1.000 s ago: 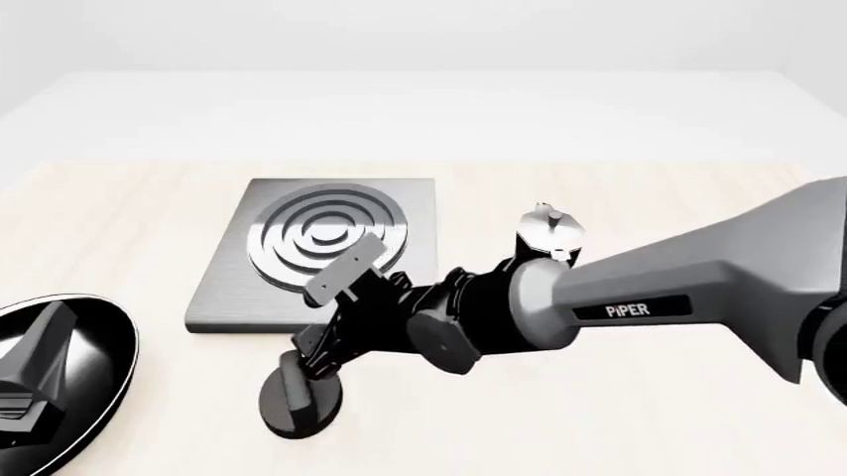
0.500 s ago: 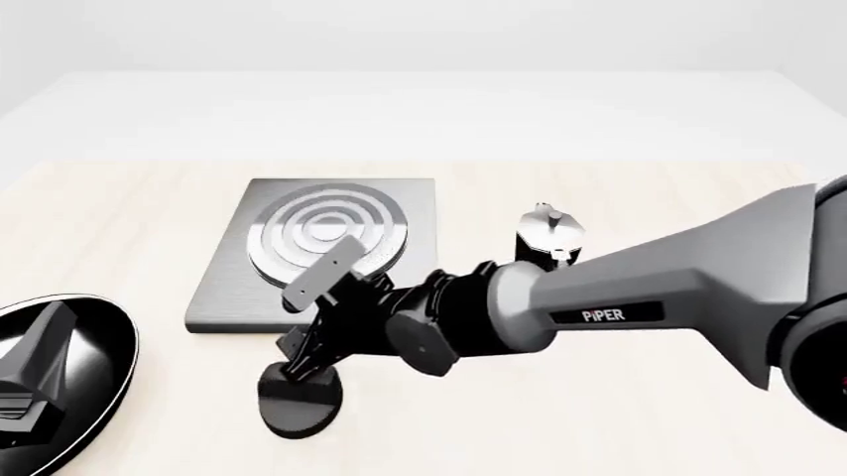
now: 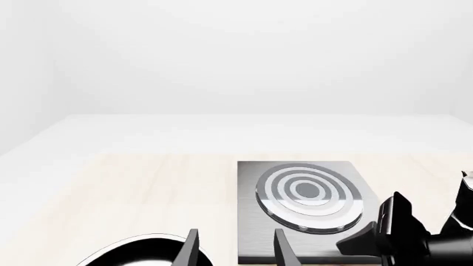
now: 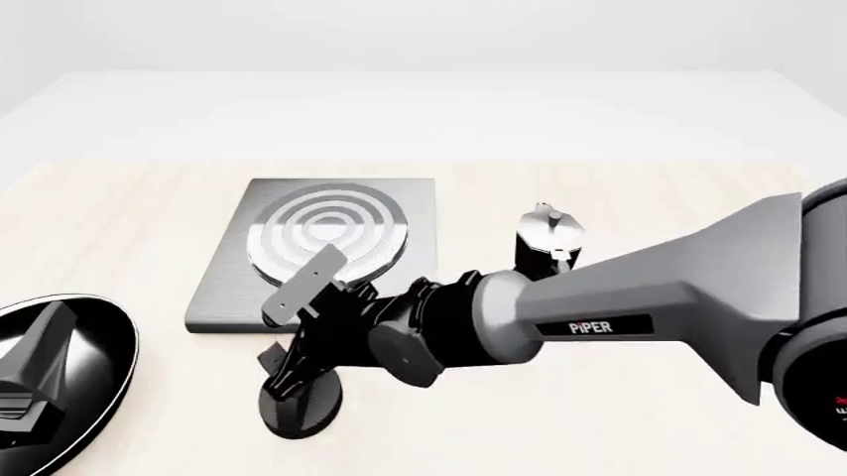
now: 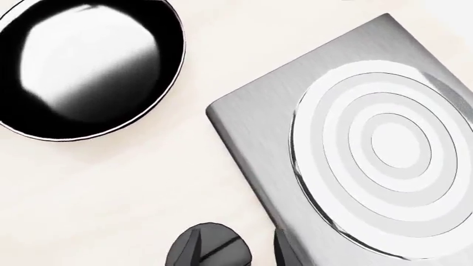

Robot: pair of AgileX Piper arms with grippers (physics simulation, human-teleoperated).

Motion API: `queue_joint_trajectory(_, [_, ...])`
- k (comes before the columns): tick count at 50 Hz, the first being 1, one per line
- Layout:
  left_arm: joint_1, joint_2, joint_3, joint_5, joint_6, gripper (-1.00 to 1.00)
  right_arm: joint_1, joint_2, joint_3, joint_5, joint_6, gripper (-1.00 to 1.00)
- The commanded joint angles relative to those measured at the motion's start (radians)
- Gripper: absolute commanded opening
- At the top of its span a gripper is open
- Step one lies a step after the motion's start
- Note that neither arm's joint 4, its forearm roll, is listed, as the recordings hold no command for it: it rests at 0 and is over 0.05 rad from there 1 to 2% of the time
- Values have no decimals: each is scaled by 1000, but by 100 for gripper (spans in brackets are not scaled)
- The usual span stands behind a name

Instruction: Turn on the stove and put the moka pot on it.

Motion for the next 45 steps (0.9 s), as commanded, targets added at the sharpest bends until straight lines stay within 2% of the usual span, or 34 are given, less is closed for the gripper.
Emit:
queue_joint_trajectory(1, [0,0,0,0,0,100,14,10,15,13,3,100])
queue_joint_trajectory(11, [0,0,0,0,0,100,17,-18,17,26,-9,100])
queue_joint_trajectory(18, [0,0,0,0,0,100,17,-86,17,57,-40,100])
queue_joint_trajectory(23, [0,0,0,0,0,100,6,-179,15,102,-67,100])
queue_joint_trajectory(26, [0,0,0,0,0,100,-6,-278,17,141,-103,100])
queue_joint_trajectory(30, [0,0,0,0,0,100,-9,-386,12,195,-123,100])
queue_joint_trajectory(36, [0,0,0,0,0,100,-21,-540,9,274,-143,100])
queue_joint_trajectory(45, [0,0,0,0,0,100,-94,-779,69,353,-165,100])
